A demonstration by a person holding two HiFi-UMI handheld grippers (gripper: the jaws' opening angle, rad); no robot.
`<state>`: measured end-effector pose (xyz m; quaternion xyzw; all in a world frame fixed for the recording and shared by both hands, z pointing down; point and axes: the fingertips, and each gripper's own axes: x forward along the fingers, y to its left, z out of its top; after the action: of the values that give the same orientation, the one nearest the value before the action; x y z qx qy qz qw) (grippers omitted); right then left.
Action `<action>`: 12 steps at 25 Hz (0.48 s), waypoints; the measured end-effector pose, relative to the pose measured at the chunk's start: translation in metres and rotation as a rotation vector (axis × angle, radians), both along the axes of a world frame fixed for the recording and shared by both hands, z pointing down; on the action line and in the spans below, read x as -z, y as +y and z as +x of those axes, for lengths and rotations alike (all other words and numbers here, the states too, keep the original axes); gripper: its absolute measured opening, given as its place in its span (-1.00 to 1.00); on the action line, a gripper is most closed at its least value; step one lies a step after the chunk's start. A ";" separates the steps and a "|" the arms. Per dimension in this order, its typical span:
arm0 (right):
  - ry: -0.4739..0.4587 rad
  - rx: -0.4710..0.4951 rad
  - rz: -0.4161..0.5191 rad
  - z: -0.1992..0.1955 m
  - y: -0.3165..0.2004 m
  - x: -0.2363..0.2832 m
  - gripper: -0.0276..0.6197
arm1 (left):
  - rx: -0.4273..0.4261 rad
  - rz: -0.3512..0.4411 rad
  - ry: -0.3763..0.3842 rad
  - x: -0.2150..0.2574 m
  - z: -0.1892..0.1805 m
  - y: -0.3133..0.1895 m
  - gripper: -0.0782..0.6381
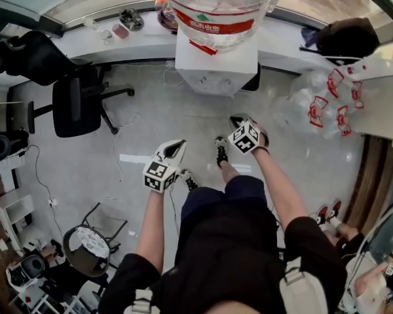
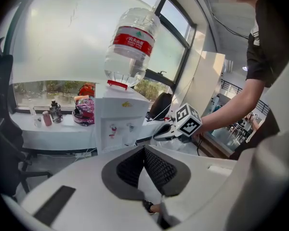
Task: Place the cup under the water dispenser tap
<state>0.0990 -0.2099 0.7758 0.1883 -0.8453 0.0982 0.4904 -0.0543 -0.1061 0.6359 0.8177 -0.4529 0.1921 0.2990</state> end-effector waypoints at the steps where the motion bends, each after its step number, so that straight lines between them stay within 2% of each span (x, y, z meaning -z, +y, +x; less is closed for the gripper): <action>1: -0.016 -0.003 0.000 0.001 0.005 0.009 -0.93 | 0.004 -0.003 0.005 0.002 0.001 0.004 -0.78; 7: -0.133 -0.075 0.009 0.009 0.027 0.067 -0.93 | -0.020 0.020 0.019 0.019 0.014 0.015 -0.78; 12: -0.180 -0.136 0.050 0.011 0.049 0.108 -0.93 | -0.067 0.068 0.038 0.041 0.025 0.021 -0.78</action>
<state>0.1104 -0.1607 0.6679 0.2477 -0.8733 0.1266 0.4000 -0.0294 -0.0855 0.5947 0.8455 -0.4260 0.1709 0.2729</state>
